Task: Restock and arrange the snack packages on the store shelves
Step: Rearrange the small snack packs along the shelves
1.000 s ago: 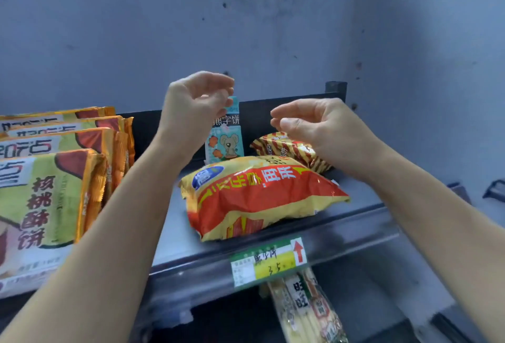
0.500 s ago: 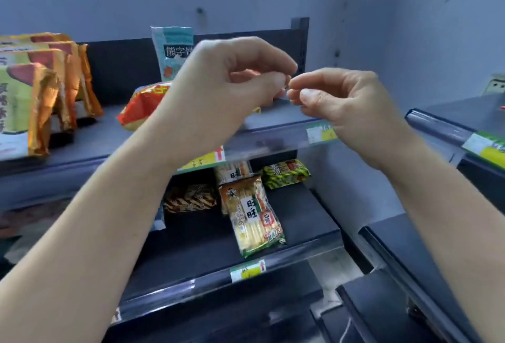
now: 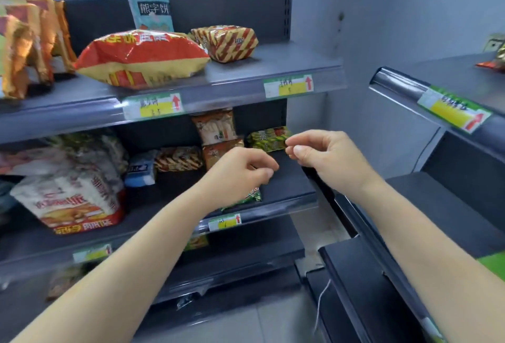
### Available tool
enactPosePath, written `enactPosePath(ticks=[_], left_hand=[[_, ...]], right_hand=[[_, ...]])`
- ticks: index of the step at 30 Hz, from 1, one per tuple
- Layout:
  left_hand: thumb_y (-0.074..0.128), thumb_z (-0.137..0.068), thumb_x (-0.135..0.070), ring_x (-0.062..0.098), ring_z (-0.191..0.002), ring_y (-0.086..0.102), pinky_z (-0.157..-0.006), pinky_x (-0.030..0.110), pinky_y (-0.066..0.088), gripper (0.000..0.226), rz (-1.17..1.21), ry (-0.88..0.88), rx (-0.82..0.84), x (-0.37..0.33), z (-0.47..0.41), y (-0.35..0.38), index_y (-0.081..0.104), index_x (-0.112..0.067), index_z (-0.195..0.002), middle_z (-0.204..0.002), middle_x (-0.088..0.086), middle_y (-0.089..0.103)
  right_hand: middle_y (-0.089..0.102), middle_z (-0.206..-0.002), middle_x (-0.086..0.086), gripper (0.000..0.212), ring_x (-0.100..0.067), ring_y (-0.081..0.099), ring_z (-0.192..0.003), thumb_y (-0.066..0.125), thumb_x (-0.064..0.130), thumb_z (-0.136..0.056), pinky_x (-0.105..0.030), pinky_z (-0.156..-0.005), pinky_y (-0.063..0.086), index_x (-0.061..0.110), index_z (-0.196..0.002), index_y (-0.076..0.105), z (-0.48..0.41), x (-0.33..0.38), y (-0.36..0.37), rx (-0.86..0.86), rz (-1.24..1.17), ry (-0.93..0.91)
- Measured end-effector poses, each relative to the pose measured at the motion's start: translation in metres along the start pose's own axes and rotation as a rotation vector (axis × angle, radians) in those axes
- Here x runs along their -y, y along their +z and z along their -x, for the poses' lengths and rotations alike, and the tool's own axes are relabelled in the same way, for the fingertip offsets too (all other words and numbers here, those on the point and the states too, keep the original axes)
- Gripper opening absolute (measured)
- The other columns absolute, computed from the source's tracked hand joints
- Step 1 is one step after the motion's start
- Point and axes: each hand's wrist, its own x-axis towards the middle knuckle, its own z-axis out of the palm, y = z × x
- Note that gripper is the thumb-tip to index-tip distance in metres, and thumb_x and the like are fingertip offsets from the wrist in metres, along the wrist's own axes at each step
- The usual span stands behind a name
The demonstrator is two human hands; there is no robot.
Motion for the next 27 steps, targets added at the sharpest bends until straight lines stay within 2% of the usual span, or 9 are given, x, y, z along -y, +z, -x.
enactPosePath(ticks=[2,6,10,13,18,22,27], left_hand=[[0.056,-0.091,-0.017,0.008,-0.083,0.066,-0.083,0.024,0.053,0.019,0.004,-0.068,0.043,0.015,0.000,0.016,0.071,-0.020,-0.103,-0.093,-0.002,0.071],[0.056,-0.090,-0.016,0.013,-0.089,0.066,-0.088,0.032,0.054,0.020,0.060,-0.162,0.042,0.041,0.003,0.029,0.071,-0.018,-0.104,-0.091,-0.006,0.070],[0.056,-0.091,-0.015,0.003,-0.081,0.060,-0.080,0.020,0.049,0.020,0.079,-0.228,-0.015,0.062,0.016,0.020,0.070,-0.018,-0.104,-0.084,-0.015,0.064],[0.056,-0.091,-0.016,0.011,-0.087,0.063,-0.085,0.028,0.051,0.019,0.101,-0.292,-0.061,0.081,0.031,0.004,0.069,-0.018,-0.104,-0.090,-0.005,0.067],[0.054,-0.092,-0.013,0.018,-0.088,0.066,-0.090,0.036,0.053,0.016,0.136,-0.383,-0.143,0.127,0.052,-0.035,0.067,-0.019,-0.100,-0.087,0.000,0.068],[0.054,-0.093,-0.012,0.025,-0.094,0.066,-0.091,0.040,0.052,0.015,0.156,-0.458,-0.182,0.172,0.061,-0.064,0.066,-0.017,-0.101,-0.092,0.008,0.069],[0.054,-0.093,-0.011,0.025,-0.091,0.063,-0.089,0.042,0.052,0.014,0.201,-0.526,-0.232,0.236,0.061,-0.100,0.064,-0.020,-0.096,-0.088,0.004,0.065]], right_hand=[[0.072,-0.094,0.001,0.015,-0.014,0.066,-0.095,0.059,0.012,-0.090,-0.036,-0.094,0.052,0.022,-0.093,0.070,0.003,-0.014,0.004,0.018,0.026,0.046],[0.072,-0.098,0.003,0.017,-0.012,0.066,-0.097,0.058,0.014,-0.090,-0.034,-0.093,0.052,0.022,-0.099,0.070,0.004,-0.034,0.020,0.066,0.054,0.108],[0.071,-0.098,0.004,0.017,-0.009,0.065,-0.096,0.057,0.013,-0.091,-0.029,-0.090,0.052,0.022,-0.099,0.070,-0.003,-0.037,0.050,0.160,0.071,0.122],[0.071,-0.100,0.004,0.017,-0.010,0.065,-0.097,0.058,0.015,-0.090,-0.028,-0.089,0.051,0.021,-0.101,0.071,-0.012,-0.033,0.081,0.224,0.071,0.117],[0.070,-0.100,0.003,0.017,-0.012,0.064,-0.099,0.058,0.014,-0.091,-0.030,-0.092,0.051,0.023,-0.100,0.069,-0.034,-0.019,0.145,0.341,0.058,0.125],[0.070,-0.101,0.001,0.018,-0.014,0.063,-0.100,0.059,0.013,-0.091,-0.034,-0.094,0.050,0.029,-0.092,0.066,-0.053,-0.013,0.199,0.395,0.045,0.143],[0.068,-0.097,0.004,0.016,-0.012,0.063,-0.098,0.060,0.012,-0.090,-0.032,-0.095,0.049,0.023,-0.098,0.068,-0.085,-0.014,0.267,0.426,0.065,0.168]])
